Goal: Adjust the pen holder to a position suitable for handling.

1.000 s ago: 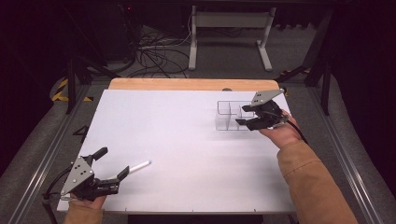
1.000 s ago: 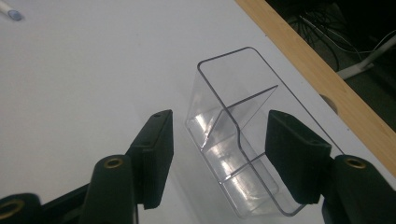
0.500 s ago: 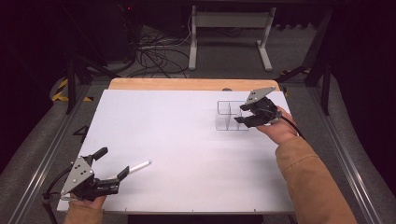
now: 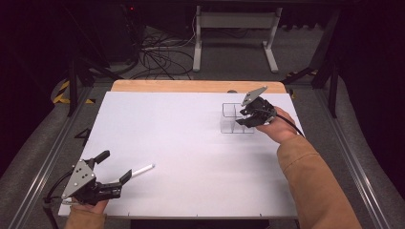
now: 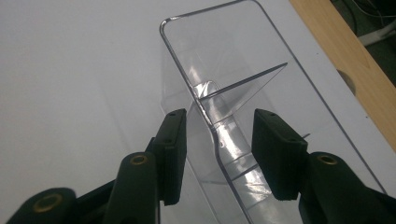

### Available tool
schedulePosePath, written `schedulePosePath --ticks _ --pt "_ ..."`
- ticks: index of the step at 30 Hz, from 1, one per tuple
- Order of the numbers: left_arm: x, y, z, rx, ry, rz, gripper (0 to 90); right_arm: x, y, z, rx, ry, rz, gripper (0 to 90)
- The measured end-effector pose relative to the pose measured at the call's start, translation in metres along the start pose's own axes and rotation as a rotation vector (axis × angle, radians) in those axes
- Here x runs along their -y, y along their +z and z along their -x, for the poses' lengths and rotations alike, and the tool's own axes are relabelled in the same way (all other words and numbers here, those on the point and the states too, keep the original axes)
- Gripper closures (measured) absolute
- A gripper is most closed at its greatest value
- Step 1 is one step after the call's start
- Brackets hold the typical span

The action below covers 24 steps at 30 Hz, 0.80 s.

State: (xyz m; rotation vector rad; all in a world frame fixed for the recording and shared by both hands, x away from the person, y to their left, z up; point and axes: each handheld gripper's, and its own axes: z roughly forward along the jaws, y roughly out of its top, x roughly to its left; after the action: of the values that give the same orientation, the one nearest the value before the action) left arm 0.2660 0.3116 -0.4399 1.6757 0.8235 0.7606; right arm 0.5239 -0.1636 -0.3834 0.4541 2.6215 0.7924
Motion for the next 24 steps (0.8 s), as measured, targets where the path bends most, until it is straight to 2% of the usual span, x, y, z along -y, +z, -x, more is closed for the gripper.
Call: schedulePosePath --ticks 4,11,18,24 --pt "0.0 0.0 0.0 -0.001 -0.003 0.0 5.8 -0.001 0.006 0.0 0.0 0.006 -0.01 56.7" --pt "0.0 0.0 0.0 0.0 0.004 -0.001 5.8 -0.004 0.017 -0.001 -0.019 -0.017 -0.082 56.8" --pt "0.0 0.0 0.0 -0.002 0.004 0.0 5.8 -0.005 0.027 -0.004 -0.027 -0.012 -0.115 58.5" --pt "0.0 0.0 0.0 -0.003 0.002 0.0 5.8 -0.006 0.032 -0.007 -0.033 -0.029 -0.13 62.6"
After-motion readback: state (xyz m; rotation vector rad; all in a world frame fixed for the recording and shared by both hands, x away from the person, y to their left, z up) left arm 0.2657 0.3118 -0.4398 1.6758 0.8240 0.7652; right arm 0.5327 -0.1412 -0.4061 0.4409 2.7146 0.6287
